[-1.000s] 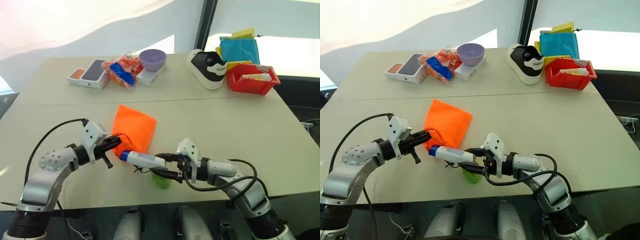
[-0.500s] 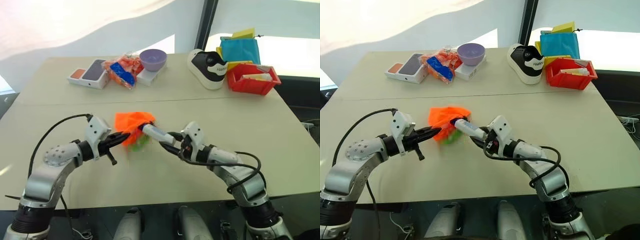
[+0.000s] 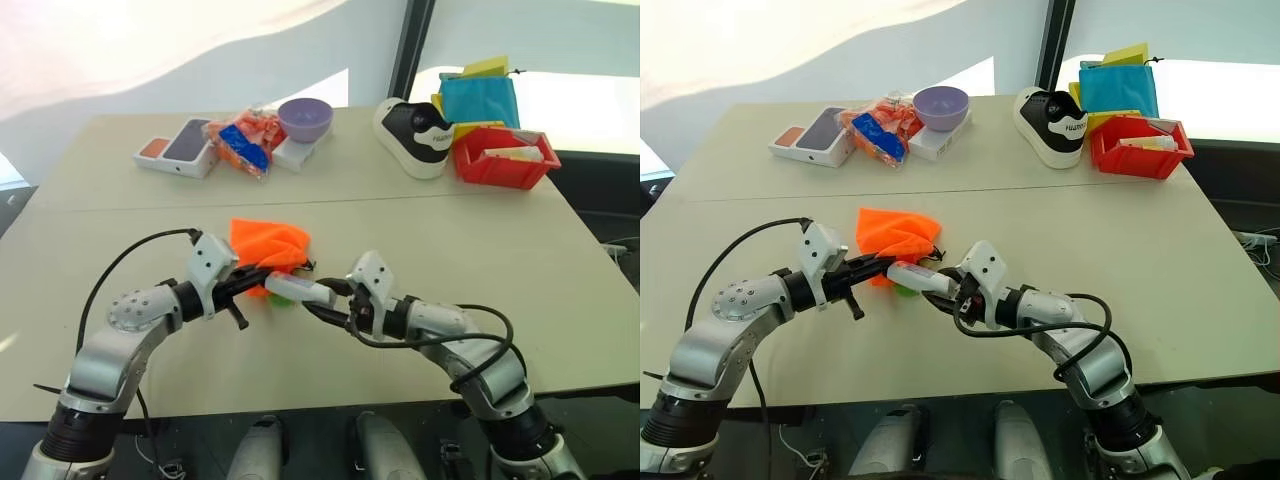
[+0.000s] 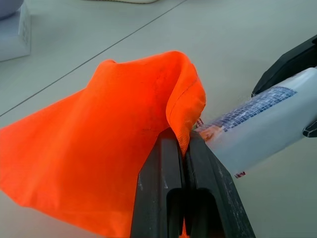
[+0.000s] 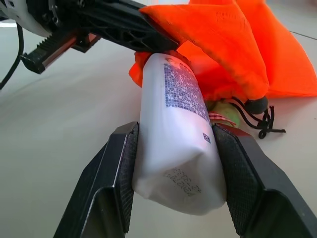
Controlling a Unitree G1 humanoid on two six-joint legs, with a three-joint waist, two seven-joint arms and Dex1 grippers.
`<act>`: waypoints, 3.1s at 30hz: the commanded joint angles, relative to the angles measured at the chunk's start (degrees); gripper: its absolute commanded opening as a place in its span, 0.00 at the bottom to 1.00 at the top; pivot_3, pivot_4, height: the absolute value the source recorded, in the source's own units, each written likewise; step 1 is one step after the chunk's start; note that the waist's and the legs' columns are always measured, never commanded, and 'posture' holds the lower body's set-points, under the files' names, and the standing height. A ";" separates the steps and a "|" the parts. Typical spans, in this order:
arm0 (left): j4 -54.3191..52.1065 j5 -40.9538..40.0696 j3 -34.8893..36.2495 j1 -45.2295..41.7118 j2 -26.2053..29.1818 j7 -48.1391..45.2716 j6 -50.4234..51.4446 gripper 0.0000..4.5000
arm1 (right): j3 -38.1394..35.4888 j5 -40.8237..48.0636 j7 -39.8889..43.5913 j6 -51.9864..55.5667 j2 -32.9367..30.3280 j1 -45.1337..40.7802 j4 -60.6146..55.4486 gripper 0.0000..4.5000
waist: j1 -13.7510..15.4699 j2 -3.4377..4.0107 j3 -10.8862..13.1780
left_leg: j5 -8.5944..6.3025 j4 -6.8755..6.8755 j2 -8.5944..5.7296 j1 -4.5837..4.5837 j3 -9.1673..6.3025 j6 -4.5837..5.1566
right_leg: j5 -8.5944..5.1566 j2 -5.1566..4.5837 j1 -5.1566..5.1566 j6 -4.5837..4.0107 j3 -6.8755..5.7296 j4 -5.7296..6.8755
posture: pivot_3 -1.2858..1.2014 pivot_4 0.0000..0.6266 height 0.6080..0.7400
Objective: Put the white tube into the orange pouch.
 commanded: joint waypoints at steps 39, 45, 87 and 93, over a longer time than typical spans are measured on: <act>0.14 -8.12 8.06 1.45 0.93 -1.88 4.25 0.00 | 4.66 -7.37 -2.65 -1.82 1.29 -0.45 9.23 0.52 | -0.16 -0.02 -0.01 | 0.00 -0.01 0.01 0.03 0.00 0.00 | -0.01 0.00 -0.01 -0.02 0.00 0.02 | 0.52 0.24 1.00; -0.38 -8.49 7.90 1.87 0.90 -1.65 4.36 0.00 | 4.28 -6.91 -2.16 -1.93 1.72 -0.09 8.75 0.40 | -0.14 -0.02 -0.01 | 0.00 -0.01 0.01 0.03 -0.01 0.00 | -0.01 0.00 -0.01 -0.02 0.01 0.02 | 0.52 0.24 1.00; -10.85 -11.14 2.31 0.63 1.17 -0.79 9.74 0.00 | -0.04 4.88 -11.34 22.10 9.23 -14.20 0.23 0.30 | -0.25 0.01 0.01 | 0.00 -0.08 0.00 -0.08 0.01 0.00 | -0.01 -0.01 -0.14 -0.03 0.01 -0.01 | 0.52 0.24 1.00; -9.88 -10.76 3.34 2.73 2.47 -1.73 8.73 0.00 | 4.37 2.64 -6.81 20.72 0.79 -16.11 -1.66 0.30 | -0.18 0.02 0.02 | 0.00 -0.08 0.00 -0.11 0.02 0.00 | -0.02 -0.02 -0.15 -0.04 0.01 -0.07 | 0.52 0.24 1.00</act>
